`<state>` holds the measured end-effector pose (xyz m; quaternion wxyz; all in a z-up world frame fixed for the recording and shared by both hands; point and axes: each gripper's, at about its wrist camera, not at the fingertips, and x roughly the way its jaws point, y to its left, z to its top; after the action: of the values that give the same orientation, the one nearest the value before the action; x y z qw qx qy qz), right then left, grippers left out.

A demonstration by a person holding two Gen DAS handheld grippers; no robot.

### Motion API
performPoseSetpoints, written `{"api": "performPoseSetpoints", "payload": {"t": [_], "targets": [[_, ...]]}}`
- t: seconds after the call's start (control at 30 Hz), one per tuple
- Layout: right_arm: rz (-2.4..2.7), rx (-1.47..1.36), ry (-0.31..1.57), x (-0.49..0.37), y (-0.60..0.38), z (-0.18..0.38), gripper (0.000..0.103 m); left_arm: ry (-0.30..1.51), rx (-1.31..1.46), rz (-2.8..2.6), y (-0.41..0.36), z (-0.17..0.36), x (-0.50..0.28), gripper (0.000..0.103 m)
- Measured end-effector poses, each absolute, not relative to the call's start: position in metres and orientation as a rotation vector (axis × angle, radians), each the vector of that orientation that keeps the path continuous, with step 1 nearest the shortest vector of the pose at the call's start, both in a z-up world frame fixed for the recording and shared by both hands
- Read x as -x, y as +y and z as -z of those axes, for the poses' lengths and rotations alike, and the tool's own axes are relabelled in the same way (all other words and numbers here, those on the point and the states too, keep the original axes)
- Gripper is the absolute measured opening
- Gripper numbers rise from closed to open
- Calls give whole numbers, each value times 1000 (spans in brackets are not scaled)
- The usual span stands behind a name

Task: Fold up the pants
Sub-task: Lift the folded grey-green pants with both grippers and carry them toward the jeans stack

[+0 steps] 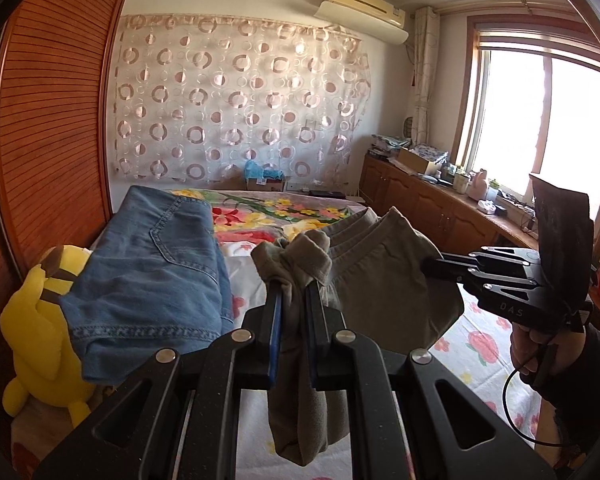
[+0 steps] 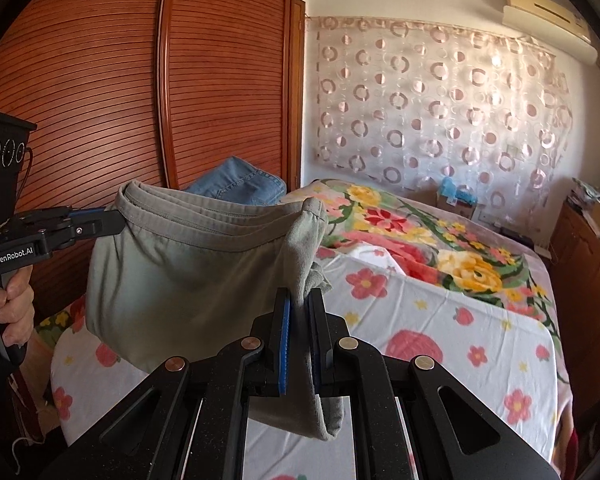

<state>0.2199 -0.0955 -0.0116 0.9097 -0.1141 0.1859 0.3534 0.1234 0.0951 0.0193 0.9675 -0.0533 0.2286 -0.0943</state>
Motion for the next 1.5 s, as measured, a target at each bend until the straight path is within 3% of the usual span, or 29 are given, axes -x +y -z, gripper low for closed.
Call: {"api": "performPoseSetpoints", "payload": {"t": [0.83,1.5], "targets": [[-828,331,271,-337,-6,-19,8,377,153,48,167,-49,-179,12],[-919,435,268,-386,52,-5,8,438,190,-63,200,-25,-186,12]]}}
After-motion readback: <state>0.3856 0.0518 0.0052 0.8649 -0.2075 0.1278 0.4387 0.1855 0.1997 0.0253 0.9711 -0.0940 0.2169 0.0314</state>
